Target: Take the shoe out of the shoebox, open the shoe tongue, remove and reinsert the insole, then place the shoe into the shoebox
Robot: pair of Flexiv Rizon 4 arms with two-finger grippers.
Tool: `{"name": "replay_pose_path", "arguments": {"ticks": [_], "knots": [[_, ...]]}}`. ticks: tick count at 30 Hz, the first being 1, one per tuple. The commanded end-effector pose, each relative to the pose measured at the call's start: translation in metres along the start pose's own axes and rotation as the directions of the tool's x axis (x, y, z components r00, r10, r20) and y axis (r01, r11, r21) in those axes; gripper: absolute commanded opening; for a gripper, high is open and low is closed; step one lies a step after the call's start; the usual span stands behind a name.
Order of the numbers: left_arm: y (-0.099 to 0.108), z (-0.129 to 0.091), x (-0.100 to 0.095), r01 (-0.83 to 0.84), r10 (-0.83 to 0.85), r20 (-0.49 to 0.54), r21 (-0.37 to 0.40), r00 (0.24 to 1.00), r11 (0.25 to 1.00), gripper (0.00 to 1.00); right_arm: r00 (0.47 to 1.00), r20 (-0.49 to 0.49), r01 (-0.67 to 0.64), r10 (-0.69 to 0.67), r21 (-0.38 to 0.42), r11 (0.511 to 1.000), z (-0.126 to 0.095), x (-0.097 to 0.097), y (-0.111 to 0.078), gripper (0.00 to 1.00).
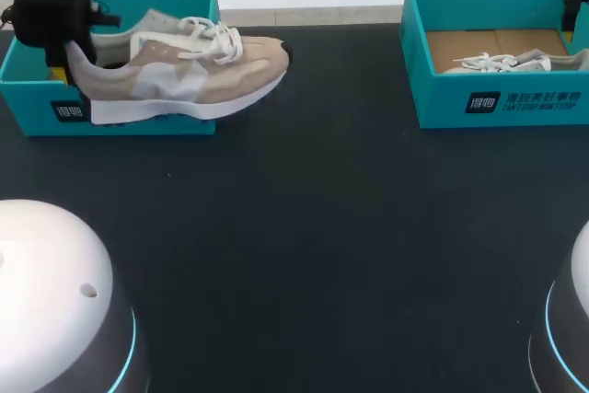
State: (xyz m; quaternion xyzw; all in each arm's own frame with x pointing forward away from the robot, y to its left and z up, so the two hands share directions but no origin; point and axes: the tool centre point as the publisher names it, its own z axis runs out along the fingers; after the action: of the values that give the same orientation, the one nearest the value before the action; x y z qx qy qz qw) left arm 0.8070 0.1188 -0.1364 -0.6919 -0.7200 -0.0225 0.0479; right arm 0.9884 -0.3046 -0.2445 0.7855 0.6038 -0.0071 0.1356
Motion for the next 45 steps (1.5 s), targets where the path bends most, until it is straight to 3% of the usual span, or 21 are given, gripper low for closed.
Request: {"name": "replay_pose_path", "arguments": {"ticks": [1, 8, 16, 32, 39, 45], "knots": [[-0.004, 0.0, 0.003, -0.001, 0.001, 0.004, -0.097, 1.0, 0.995, 0.0, 1.0, 0.001, -0.001, 0.001, 0.0, 1.0, 0.0, 0.0, 0.0, 1.0], [-0.004, 0.0, 0.003, -0.001, 0.001, 0.004, -0.097, 1.0, 0.995, 0.0, 1.0, 0.001, -0.001, 0.001, 0.0, 1.0, 0.0, 0.0, 0.0, 1.0], [-0.044, 0.002, -0.051, -0.016, 0.015, -0.01, -0.094, 1.0, 0.995, 0.0, 1.0, 0.001, -0.001, 0.001, 0.0, 1.0, 0.0, 0.0, 0.0, 1.0], [-0.076, 0.015, -0.144, -0.003, 0.004, 0.024, -0.042, 1.0, 0.999, 0.0, 1.0, 0.001, -0.001, 0.001, 0.0, 1.0, 0.0, 0.0, 0.0, 1.0], [-0.09, 0.018, -0.173, 0.017, -0.016, 0.064, -0.019, 0.998, 1.0, 0.0, 1.0, 0.001, -0.001, 0.001, 0.0, 1.0, 0.0, 0.0, 0.0, 1.0], [-0.09, 0.018, -0.173, 0.017, -0.016, 0.064, -0.019, 0.998, 1.0, 0.0, 1.0, 0.001, -0.001, 0.001, 0.0, 1.0, 0.0, 0.0, 0.0, 1.0]]}}
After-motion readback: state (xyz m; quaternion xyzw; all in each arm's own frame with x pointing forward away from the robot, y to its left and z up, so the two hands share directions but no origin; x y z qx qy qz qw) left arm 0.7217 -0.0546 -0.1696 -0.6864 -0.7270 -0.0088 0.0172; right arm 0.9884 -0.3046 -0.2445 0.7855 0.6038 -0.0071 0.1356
